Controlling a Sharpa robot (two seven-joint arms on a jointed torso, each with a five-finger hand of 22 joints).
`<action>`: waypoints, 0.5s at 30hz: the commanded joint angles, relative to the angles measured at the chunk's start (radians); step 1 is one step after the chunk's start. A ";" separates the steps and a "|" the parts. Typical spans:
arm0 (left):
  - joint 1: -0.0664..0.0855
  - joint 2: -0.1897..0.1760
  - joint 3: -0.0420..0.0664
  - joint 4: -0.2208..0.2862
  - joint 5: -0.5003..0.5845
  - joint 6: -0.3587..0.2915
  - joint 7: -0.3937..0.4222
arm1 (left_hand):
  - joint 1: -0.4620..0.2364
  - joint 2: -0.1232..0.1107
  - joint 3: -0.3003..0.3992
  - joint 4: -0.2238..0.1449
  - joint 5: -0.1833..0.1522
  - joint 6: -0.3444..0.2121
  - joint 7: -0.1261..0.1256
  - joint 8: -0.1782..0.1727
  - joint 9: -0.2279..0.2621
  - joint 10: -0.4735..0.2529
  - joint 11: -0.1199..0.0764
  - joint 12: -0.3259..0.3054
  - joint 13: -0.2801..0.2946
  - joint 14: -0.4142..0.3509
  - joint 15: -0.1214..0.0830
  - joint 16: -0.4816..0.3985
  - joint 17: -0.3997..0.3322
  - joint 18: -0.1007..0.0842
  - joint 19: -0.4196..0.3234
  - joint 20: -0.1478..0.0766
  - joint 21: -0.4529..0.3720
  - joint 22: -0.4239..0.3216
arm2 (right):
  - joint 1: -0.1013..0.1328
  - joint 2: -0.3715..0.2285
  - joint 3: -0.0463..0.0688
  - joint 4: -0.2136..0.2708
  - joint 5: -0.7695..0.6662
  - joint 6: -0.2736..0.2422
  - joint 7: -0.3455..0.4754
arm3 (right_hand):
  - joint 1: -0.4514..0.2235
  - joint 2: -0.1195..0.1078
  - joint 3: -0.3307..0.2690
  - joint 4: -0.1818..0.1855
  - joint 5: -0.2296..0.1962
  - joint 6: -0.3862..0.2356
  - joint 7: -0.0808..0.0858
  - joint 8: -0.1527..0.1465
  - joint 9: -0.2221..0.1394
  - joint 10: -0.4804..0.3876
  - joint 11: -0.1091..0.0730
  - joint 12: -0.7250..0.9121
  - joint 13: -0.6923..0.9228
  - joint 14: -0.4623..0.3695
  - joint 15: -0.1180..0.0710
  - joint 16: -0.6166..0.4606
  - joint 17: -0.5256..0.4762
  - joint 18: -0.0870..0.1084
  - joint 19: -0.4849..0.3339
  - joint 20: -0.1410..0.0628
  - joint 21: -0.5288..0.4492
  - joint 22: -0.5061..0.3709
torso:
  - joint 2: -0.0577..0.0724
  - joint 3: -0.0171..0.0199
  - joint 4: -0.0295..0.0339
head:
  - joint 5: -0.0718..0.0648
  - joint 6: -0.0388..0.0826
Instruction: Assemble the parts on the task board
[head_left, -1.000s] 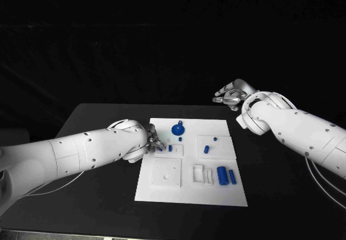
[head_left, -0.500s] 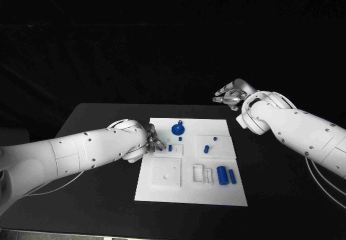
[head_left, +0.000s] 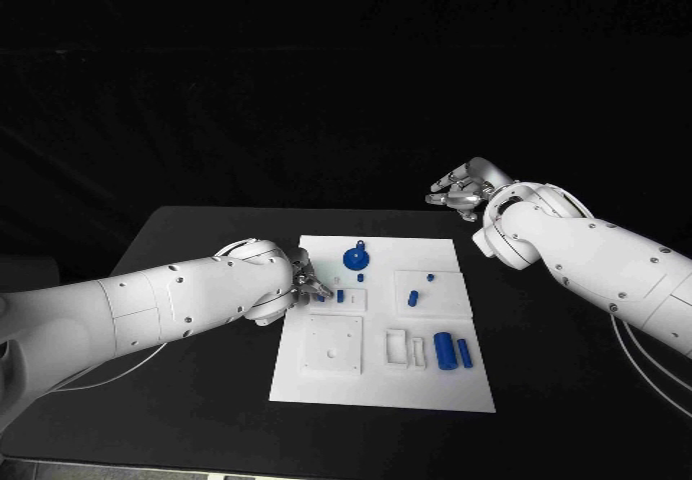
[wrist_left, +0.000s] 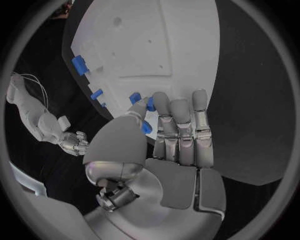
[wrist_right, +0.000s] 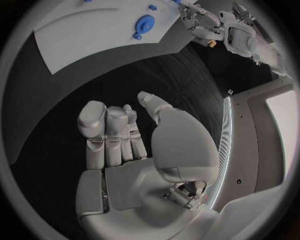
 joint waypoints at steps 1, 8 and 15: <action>-0.005 0.004 -0.003 0.000 0.001 0.024 -0.006 | -0.001 -0.015 -0.004 0.015 -0.009 0.002 -0.003 -0.002 -0.001 -0.001 0.002 -0.002 0.001 0.004 0.002 -0.006 -0.001 -0.015 0.004 0.000 -0.007 0.018 | 0.000 0.001 0.000 0.000 -0.011 0.001 0.000 | -0.003 0.000 -0.001 0.004 0.003 -0.005 0.003 -0.004 0.000 -0.003 0.001 -0.002 -0.001 0.000 0.000 -0.005 -0.001 0.009 0.041 -0.001 -0.007 0.110 | 0.000 0.0002 -0.0002 | 0.000 0.000; -0.005 0.004 -0.003 -0.004 0.001 0.026 -0.007 | 0.009 -0.037 -0.006 0.054 -0.024 0.004 -0.003 0.000 -0.001 -0.001 0.002 -0.002 0.001 0.004 0.002 -0.006 -0.002 -0.015 0.005 0.000 -0.011 0.018 | 0.000 0.001 0.000 0.000 -0.011 0.000 -0.001 | -0.003 0.000 -0.001 0.004 0.003 -0.005 0.003 -0.004 0.000 -0.003 0.001 -0.002 -0.001 0.000 0.000 -0.005 -0.001 0.009 0.041 -0.001 -0.007 0.110 | 0.000 0.0000 -0.0001 | 0.001 0.001; -0.005 0.004 -0.003 -0.010 0.001 0.030 -0.008 | 0.010 -0.039 -0.009 0.061 -0.032 0.004 -0.003 0.001 0.000 -0.003 0.003 -0.002 0.001 0.003 0.002 -0.007 -0.002 -0.015 0.005 0.001 -0.012 0.018 | 0.000 0.001 0.000 -0.001 -0.011 0.000 -0.001 | -0.003 0.000 -0.001 0.004 0.003 -0.005 0.003 -0.004 0.000 -0.003 0.001 -0.002 -0.001 0.000 0.000 -0.005 -0.001 0.009 0.041 -0.001 -0.007 0.110 | 0.000 -0.0007 -0.0001 | 0.000 0.001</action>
